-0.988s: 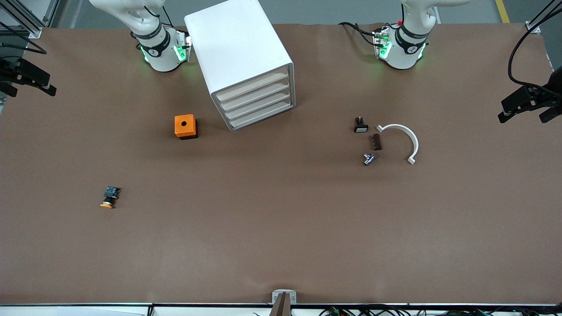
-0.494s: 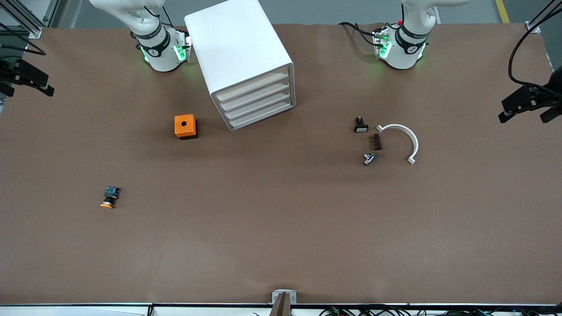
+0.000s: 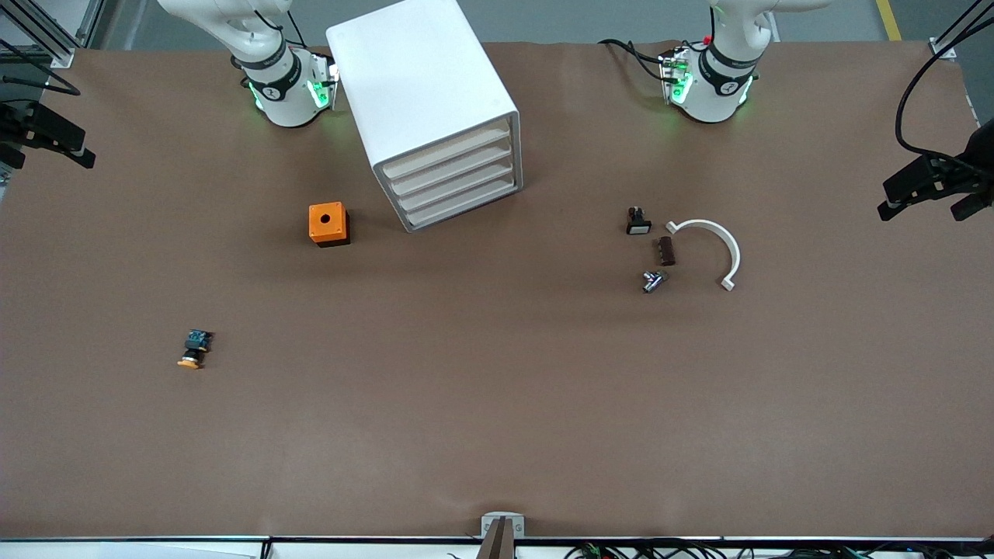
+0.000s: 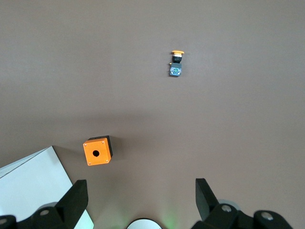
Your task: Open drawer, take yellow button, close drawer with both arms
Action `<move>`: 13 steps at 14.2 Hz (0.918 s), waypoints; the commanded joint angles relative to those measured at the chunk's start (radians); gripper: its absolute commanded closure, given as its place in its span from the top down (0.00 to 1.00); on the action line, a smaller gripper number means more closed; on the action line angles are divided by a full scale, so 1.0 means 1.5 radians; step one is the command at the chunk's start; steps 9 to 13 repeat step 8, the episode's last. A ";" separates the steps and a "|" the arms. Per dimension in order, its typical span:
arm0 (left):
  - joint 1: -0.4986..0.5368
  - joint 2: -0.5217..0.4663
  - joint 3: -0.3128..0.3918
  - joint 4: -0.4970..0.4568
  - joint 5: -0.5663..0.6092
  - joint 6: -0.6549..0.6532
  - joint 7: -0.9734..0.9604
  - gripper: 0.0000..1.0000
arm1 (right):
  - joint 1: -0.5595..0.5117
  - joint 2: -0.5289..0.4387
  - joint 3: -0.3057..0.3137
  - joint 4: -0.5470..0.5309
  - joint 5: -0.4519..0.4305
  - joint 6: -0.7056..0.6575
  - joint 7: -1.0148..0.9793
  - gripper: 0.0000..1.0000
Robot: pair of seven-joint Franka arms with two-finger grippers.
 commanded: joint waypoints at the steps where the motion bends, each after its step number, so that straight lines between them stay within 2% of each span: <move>1: -0.001 -0.002 -0.001 0.000 0.009 0.006 0.009 1.00 | -0.001 -0.021 0.001 -0.014 -0.010 0.006 -0.006 1.00; 13: -0.002 -0.003 -0.001 0.000 0.007 0.005 -0.004 1.00 | 0.001 -0.020 0.002 -0.013 -0.009 0.025 -0.006 1.00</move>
